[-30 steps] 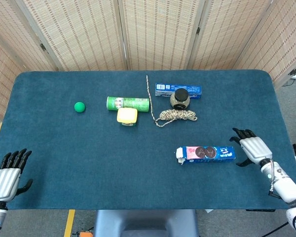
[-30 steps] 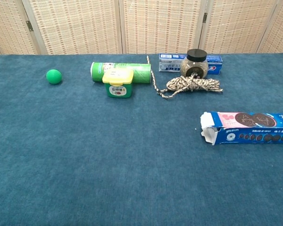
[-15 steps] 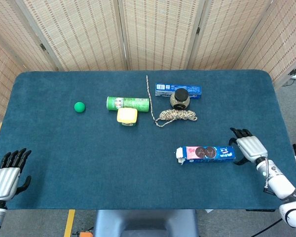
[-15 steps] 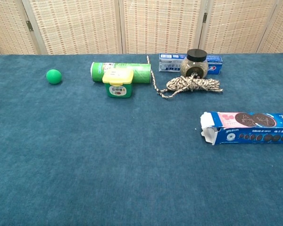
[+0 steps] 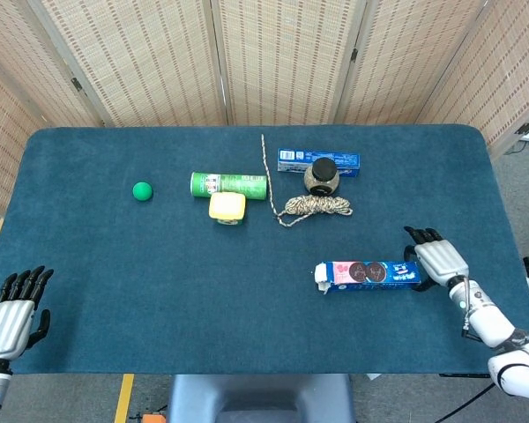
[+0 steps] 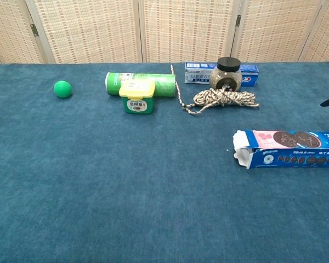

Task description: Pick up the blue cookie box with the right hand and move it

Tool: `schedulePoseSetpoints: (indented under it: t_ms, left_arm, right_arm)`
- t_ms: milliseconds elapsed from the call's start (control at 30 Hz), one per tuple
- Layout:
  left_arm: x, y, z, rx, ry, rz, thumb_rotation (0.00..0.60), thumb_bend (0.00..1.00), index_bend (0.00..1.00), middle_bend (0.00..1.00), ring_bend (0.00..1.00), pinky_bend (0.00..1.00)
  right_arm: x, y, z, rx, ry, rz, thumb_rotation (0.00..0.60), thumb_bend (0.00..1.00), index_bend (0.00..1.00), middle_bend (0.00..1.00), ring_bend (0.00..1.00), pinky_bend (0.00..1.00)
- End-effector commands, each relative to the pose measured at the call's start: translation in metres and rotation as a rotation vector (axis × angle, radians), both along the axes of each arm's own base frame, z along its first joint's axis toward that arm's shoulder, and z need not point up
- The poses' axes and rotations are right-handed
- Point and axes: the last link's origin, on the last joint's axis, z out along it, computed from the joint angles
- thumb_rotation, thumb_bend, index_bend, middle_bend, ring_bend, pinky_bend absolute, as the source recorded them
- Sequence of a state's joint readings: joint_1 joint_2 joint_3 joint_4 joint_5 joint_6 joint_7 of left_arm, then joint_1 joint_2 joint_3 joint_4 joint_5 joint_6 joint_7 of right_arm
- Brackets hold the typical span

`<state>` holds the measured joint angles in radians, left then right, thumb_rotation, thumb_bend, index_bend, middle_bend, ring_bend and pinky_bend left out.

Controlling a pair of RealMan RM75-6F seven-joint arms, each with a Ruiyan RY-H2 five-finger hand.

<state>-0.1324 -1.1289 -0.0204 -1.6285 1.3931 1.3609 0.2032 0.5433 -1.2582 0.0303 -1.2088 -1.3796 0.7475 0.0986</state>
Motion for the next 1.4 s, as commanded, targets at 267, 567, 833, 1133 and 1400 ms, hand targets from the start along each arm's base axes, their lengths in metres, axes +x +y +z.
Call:
schedulePoseSetpoints:
  t_ms: [267,567,833,1133,1400]
  left_arm:
    - [0.0,0.001,-0.002,-0.008,0.003,0.005,0.6,0.8,0.04,0.07,0.04,0.0]
    - [-0.002,0.003,-0.003,-0.006,0.0,0.019,0.6,0.8,0.04,0.07,0.04,0.0]
    - [-0.004,0.007,-0.008,-0.023,0.017,0.036,0.6,0.79,0.03,0.07,0.04,0.0]
    - [-0.006,0.009,-0.008,-0.006,0.02,0.043,0.6,0.77,0.04,0.07,0.04,0.0]
    - [-0.007,0.01,-0.003,0.017,0.003,0.047,0.6,0.7,0.04,0.07,0.04,0.0]
  right_arm:
    - [0.003,-0.007,0.008,-0.053,0.034,0.045,0.6,0.16,0.55,0.04,0.1,0.03]
    - [0.034,-0.028,0.027,-0.047,0.206,0.268,0.6,0.16,0.59,0.06,0.11,0.03]
    - [0.07,-0.049,0.053,-0.127,0.34,0.435,0.6,0.16,0.62,0.06,0.11,0.03]
    - [0.119,-0.074,0.067,-0.25,0.462,0.645,0.6,0.16,0.64,0.06,0.06,0.03]
    - [0.155,-0.059,0.102,-0.308,0.53,0.706,0.6,0.16,0.64,0.05,0.06,0.03]
